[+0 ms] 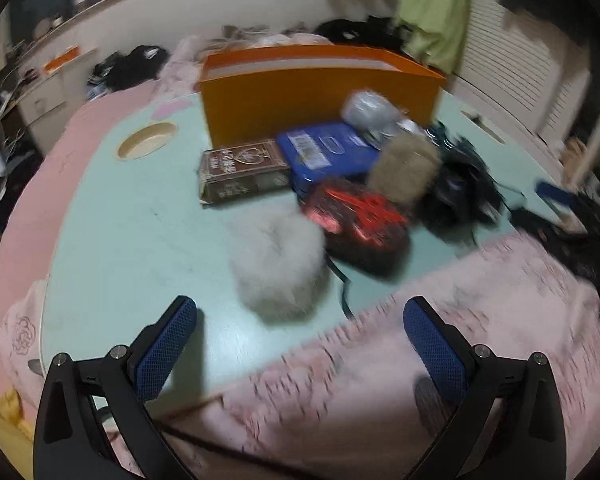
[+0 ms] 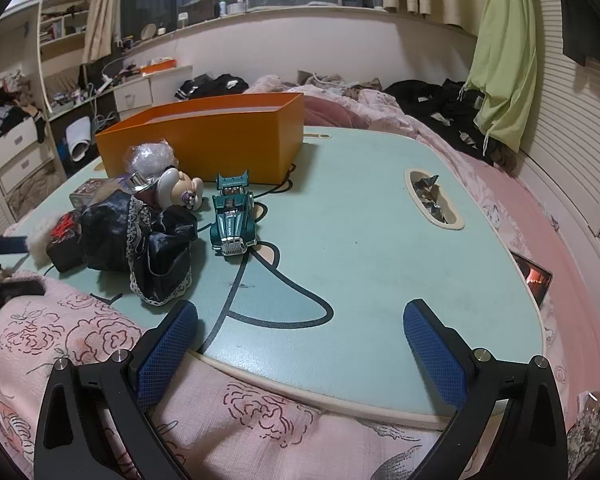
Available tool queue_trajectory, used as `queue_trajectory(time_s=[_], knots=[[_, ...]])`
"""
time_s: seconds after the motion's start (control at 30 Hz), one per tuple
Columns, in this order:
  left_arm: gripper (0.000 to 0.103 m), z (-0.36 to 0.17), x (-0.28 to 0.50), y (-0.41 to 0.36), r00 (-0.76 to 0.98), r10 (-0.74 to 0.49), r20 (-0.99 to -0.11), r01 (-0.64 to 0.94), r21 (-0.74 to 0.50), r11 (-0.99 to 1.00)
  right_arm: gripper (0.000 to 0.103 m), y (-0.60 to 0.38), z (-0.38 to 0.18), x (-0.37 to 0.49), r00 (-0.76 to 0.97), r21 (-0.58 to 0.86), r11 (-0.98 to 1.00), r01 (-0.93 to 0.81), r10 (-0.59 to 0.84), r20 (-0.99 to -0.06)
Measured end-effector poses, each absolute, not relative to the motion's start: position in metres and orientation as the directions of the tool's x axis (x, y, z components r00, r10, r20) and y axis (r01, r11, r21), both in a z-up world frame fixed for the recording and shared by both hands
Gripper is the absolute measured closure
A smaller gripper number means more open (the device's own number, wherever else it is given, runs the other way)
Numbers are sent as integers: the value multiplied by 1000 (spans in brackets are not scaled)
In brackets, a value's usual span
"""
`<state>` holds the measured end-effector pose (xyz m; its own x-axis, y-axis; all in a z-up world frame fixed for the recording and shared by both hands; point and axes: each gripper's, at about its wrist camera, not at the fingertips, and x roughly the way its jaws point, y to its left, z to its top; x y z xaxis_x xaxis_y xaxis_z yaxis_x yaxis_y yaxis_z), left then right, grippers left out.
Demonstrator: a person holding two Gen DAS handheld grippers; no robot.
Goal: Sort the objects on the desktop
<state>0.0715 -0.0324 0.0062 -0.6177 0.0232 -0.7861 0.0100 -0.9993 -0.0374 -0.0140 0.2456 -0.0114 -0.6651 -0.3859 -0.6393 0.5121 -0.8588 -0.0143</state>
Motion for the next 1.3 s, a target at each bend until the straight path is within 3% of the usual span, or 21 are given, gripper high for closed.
queue_trajectory(time_s=[0.23, 1.3], knots=[[0, 2, 78, -33, -663, 11, -749, 30, -40, -999, 0, 246, -10, -12, -670, -13, -855, 519, -397, -628], [0, 3, 77, -34, -661, 11, -751, 28, -39, -999, 0, 246, -10, -11, -674, -10, -851, 525, -409, -616]])
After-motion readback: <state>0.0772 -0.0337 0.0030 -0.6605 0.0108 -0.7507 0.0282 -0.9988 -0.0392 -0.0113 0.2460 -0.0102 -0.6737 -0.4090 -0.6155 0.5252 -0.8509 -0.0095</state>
